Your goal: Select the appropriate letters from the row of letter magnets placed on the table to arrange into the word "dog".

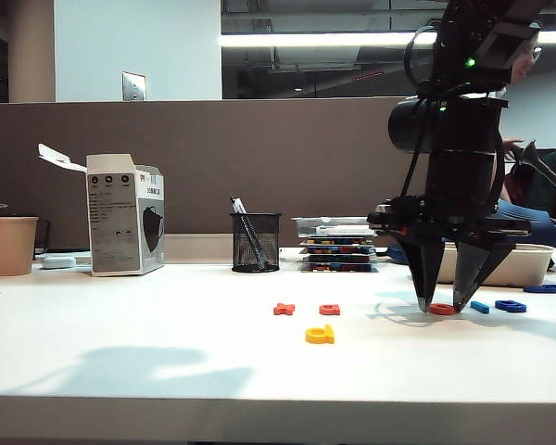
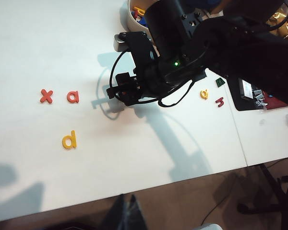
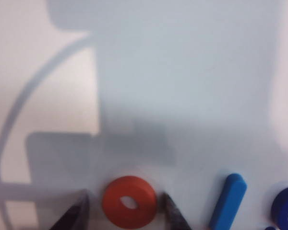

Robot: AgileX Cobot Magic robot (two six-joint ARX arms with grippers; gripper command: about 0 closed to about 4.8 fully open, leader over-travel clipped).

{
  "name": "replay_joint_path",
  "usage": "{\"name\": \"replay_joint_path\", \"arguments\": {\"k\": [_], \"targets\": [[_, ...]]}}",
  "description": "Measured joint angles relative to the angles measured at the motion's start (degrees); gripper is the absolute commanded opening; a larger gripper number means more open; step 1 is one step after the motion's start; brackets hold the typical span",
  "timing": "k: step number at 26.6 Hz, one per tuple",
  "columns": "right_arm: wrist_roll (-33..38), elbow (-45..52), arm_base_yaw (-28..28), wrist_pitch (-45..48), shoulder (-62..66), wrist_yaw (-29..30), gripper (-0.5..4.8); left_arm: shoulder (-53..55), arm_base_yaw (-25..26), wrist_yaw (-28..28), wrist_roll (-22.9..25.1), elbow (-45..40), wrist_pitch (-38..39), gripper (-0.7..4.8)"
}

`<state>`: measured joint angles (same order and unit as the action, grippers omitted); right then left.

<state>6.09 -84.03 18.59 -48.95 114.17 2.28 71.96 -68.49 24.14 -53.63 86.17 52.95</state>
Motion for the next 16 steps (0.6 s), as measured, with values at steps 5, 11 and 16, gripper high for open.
{"name": "replay_joint_path", "arguments": {"k": [5, 11, 16], "targets": [[-0.1, 0.0, 0.0, 0.0, 0.0, -1.0, 1.38, 0.0, 0.0, 0.0, 0.0, 0.0, 0.0, -0.05], [-0.1, 0.0, 0.0, 0.0, 0.0, -1.1, 1.33, 0.0, 0.0, 0.0, 0.0, 0.0, 0.0, -0.05], [-0.1, 0.0, -0.1, 0.0, 0.0, -1.0, 0.93, 0.0, 0.0, 0.0, 0.0, 0.0, 0.0, -0.05]]}}
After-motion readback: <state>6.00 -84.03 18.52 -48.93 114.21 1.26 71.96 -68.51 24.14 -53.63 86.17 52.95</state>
